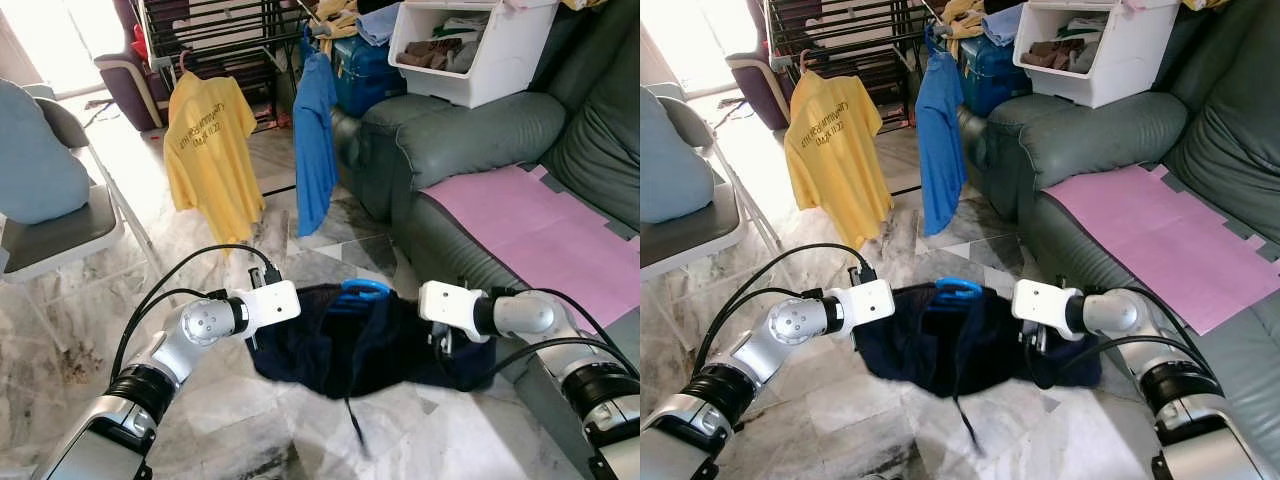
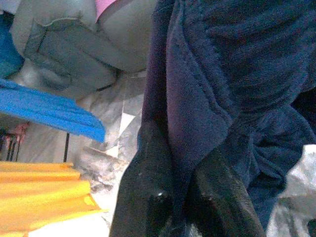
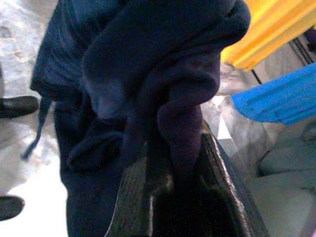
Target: Hang hanger
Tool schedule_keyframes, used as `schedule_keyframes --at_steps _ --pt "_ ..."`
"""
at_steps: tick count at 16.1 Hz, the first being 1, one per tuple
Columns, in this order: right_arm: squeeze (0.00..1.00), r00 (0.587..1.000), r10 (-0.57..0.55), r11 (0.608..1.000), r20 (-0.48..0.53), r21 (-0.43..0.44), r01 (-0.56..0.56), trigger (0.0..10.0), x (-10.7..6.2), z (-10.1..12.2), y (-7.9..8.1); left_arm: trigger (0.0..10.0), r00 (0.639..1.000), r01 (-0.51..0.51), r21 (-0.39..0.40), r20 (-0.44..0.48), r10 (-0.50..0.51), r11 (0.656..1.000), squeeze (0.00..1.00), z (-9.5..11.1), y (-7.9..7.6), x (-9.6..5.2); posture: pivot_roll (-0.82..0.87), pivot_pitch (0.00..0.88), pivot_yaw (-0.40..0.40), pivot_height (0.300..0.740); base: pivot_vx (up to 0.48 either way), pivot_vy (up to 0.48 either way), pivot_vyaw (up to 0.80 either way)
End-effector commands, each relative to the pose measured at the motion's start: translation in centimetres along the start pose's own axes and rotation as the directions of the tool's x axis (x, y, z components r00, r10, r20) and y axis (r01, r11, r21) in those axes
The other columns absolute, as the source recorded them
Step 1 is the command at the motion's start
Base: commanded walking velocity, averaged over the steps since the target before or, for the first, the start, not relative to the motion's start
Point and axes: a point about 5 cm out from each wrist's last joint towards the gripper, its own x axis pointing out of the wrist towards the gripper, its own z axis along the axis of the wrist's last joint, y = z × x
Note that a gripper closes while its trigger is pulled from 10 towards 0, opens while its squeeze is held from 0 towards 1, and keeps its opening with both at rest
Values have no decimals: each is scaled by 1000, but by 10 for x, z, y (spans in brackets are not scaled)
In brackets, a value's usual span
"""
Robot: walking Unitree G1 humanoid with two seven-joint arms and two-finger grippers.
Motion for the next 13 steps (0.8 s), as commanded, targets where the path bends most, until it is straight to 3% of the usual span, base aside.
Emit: schedule_keyframes --at_steps 1,2,4,9,10,11,13 --pt "0 999 -21 999 -24 25 22 0 1 -5 2 10000 987 -159 -97 -18 158 982 1000 -8 24 -12 -133 0 82 740 0 0 0" --pt "0 997 -76 995 -23 61 77 0 3 -5 -1 10000 979 -202 -116 -10 202 973 1000 -10 25 -13 -133 0 82 740 0 0 0" --pt "0 986 -168 978 -6 128 168 0 8 -2 -3 10000 953 -285 -290 20 303 914 1000 -15 32 -19 -139 0 80 740 0 0 0" --pt "0 981 -193 968 -16 160 193 0 20 1 6 10000 905 -394 -375 1 426 839 1000 -23 44 -30 -144 0 74 740 0 0 0" --pt "0 980 -201 964 -7 175 199 0 21 3 7 10000 873 -447 -404 -5 487 798 1000 -26 50 -35 -148 0 74 740 0 0 0" --pt "0 979 -202 964 -8 177 200 0 22 3 8 10000 864 -468 -391 -11 504 793 1000 -26 53 -37 -148 0 74 740 0 0 0" --pt "0 978 -206 960 -26 188 207 0 23 2 10 10000 879 -441 -302 47 475 845 1000 -22 52 -39 -151 0 75 740 0 0 0"
